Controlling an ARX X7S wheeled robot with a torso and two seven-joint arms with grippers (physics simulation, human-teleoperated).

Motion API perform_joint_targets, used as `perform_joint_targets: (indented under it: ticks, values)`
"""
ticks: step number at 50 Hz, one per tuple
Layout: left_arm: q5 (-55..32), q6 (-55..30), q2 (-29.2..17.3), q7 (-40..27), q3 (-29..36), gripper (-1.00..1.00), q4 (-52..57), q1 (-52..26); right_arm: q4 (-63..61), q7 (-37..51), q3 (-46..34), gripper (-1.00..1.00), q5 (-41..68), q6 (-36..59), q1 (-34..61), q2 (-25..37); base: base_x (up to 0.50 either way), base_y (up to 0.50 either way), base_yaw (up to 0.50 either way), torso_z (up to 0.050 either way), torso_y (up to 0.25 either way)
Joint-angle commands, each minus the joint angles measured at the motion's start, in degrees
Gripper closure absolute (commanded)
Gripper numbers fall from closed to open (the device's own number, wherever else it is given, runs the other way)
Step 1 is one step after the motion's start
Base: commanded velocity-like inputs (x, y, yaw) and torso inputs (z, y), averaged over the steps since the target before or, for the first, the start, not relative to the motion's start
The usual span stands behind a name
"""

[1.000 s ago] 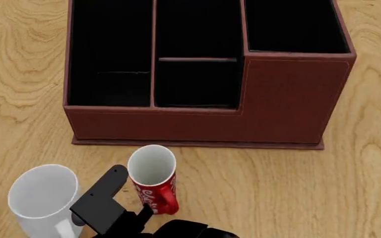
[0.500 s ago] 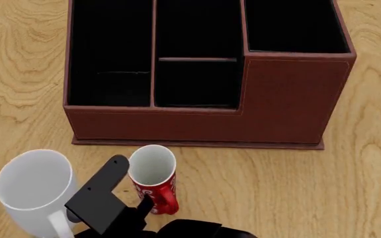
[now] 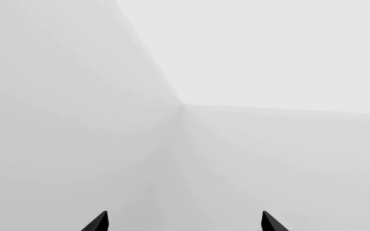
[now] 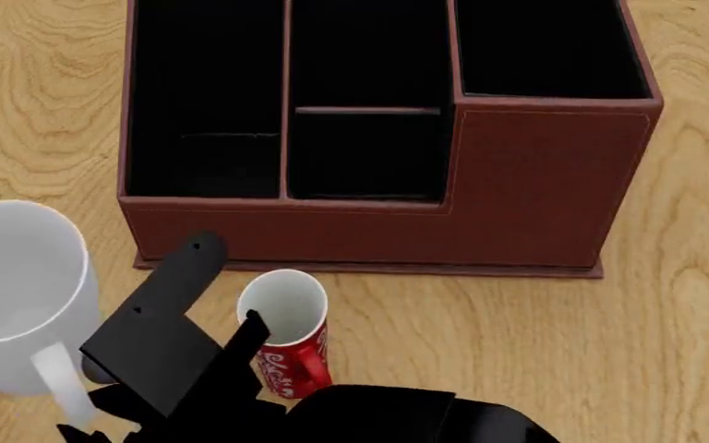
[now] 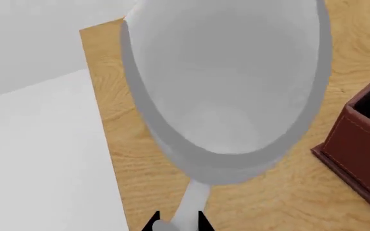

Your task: Pick up the white mug and place it to the right of the caddy.

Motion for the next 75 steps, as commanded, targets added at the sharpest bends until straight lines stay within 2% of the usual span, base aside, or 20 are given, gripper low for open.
perform_joint_targets:
  ticks: [1,6,21,36,42,51,64,75]
  values:
    - [-0.5,0.3,-0.6,-0.4,-0.5,-1.0,0.0,0.0,-5.7,2.7,4.9,1.0,4.7,2.1,3.6,0.7,0.0,0.0,0.0,0.0,0.0]
    - [-2.0,0.1,-1.1,-0.9,-2.1,-1.0,0.6,0.9,-7.7,4.7,7.5,1.0,7.8,2.8,5.3,1.0,0.0,0.0,0.0,0.0,0.0]
    - [0.6,0.9,-0.3,-0.5,1.5,-1.0,-0.1,-0.1,-12.1,12.5,16.3,1.0,18.9,4.3,12.7,3.2,0.0,0.0,0.0,0.0,0.0]
    - [-1.7,1.0,-1.2,-1.4,-0.9,-1.0,0.8,1.5,-13.2,19.2,22.4,1.0,25.3,5.0,19.1,8.2,0.0,0.0,0.0,0.0,0.0]
    - [-1.6,1.2,-1.5,-1.4,-0.5,-1.0,0.5,1.3,-12.5,21.8,24.4,1.0,26.7,5.4,21.0,10.9,0.0,0.0,0.0,0.0,0.0]
    - [1.6,2.3,-0.8,-0.8,4.0,-1.0,-1.0,-0.9,-12.9,26.1,26.4,1.0,29.8,6.6,24.0,14.9,0.0,0.0,0.0,0.0,0.0]
    - [-0.1,2.5,-1.4,-1.2,2.3,-1.0,-0.5,0.0,-11.5,29.9,27.6,1.0,27.1,7.6,26.4,19.0,0.0,0.0,0.0,0.0,0.0]
    - [2.7,3.6,-0.2,-0.3,5.5,-1.0,-1.6,-1.1,-11.5,37.8,32.2,1.0,33.9,9.6,29.0,28.7,0.0,0.0,0.0,0.0,0.0]
